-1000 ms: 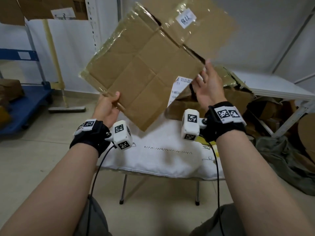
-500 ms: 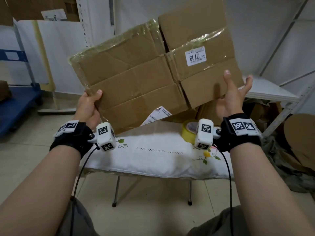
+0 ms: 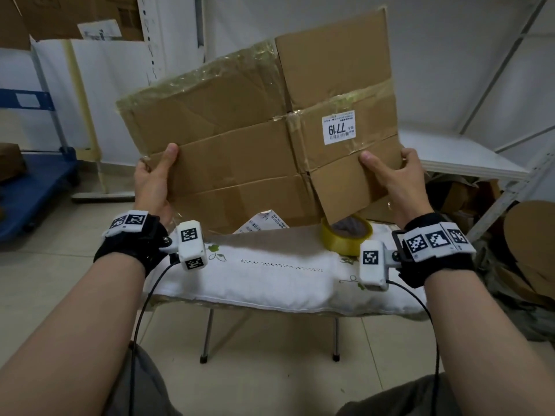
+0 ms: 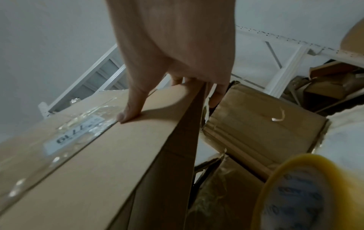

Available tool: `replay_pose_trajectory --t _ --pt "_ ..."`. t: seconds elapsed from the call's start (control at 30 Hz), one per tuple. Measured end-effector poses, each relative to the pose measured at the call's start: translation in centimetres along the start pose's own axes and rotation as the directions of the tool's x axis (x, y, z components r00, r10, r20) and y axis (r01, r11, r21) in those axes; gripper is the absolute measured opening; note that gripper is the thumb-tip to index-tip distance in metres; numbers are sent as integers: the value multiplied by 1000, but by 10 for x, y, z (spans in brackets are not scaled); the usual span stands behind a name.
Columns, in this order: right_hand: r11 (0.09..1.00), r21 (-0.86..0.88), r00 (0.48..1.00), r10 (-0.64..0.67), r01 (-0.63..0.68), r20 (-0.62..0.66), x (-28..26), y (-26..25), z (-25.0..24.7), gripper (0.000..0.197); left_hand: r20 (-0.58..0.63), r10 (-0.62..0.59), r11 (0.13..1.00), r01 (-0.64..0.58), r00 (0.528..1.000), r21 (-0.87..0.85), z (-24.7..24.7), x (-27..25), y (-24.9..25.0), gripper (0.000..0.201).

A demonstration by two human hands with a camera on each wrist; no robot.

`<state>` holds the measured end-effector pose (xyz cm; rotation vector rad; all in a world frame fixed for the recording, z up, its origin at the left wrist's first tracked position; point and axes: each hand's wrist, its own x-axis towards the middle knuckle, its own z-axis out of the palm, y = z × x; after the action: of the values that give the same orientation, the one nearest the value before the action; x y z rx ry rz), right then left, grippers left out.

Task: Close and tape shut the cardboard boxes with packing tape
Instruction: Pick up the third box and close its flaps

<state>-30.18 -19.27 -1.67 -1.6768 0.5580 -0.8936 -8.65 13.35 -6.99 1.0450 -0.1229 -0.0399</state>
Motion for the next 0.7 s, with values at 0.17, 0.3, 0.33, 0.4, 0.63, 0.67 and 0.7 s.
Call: replay_pose_trajectory --t 0.17,0.3,0.33,0.4,0.63,0.67,0.7 --pt "997 -73 983 33 -20 181 -7 1 1 102 45 69 995 -71 997 67 7 -6 6 74" --pt "999 -21 936 52 -48 347 -15 2 16 109 86 133 985 -141 987 96 15 -13 10 64" --pt "999 -6 922 36 -37 386 -17 3 22 101 91 139 983 -149 986 108 17 -15 11 62" --pt "1000 -1 899 16 -17 438 -20 7 32 91 83 154 977 -164 985 138 20 -17 11 64" --pt "996 44 866 49 -82 497 -11 18 33 89 102 241 925 -261 965 277 9 -16 11 96" --pt "995 57 866 39 -78 498 -10 18 32 88 107 254 911 -275 961 306 7 -15 12 99" --pt "993 78 860 34 -85 510 -9 19 33 90 109 259 900 -281 960 333 6 -13 12 101"
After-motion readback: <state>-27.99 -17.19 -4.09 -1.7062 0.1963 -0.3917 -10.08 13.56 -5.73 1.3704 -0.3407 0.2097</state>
